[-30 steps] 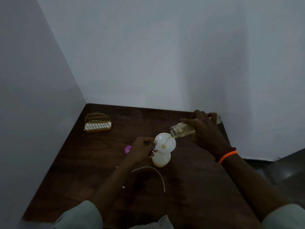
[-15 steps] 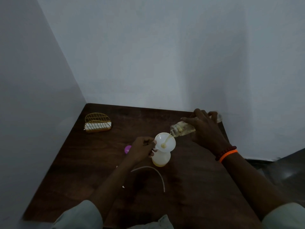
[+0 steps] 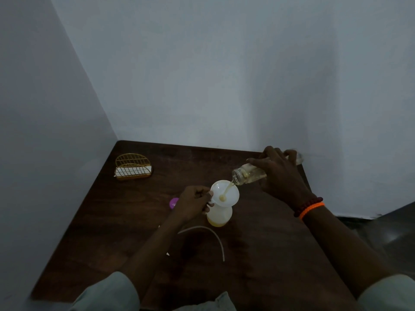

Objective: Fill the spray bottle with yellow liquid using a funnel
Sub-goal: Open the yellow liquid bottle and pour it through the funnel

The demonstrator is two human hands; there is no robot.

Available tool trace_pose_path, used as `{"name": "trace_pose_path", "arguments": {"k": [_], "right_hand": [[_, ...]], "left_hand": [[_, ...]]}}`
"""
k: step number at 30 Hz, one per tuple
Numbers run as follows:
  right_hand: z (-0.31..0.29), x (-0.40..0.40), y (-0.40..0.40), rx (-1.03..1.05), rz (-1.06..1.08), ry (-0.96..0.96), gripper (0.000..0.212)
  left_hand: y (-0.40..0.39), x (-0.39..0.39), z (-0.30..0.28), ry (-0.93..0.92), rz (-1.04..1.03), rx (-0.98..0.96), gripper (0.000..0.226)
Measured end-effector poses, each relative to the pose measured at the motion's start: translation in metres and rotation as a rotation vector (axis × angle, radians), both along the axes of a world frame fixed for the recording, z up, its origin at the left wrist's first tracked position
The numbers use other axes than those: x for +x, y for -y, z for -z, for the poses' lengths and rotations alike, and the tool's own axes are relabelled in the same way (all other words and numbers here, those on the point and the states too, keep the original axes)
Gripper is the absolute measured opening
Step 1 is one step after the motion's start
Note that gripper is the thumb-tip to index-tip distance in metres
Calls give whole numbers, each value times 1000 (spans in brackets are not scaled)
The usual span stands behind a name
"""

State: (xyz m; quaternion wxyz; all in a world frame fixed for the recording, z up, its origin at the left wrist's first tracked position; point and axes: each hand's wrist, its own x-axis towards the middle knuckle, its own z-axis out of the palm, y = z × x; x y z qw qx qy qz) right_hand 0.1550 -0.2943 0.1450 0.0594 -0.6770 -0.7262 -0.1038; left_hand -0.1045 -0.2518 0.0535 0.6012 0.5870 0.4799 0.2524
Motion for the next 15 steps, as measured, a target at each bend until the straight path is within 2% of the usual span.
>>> {"name": "trace_pose_path", "arguments": {"k": [15], "right_hand": [[11,0,-4,-5,-2,-24,61]], "left_hand": [[0,1,-5,-3,-1,-13,20]]}}
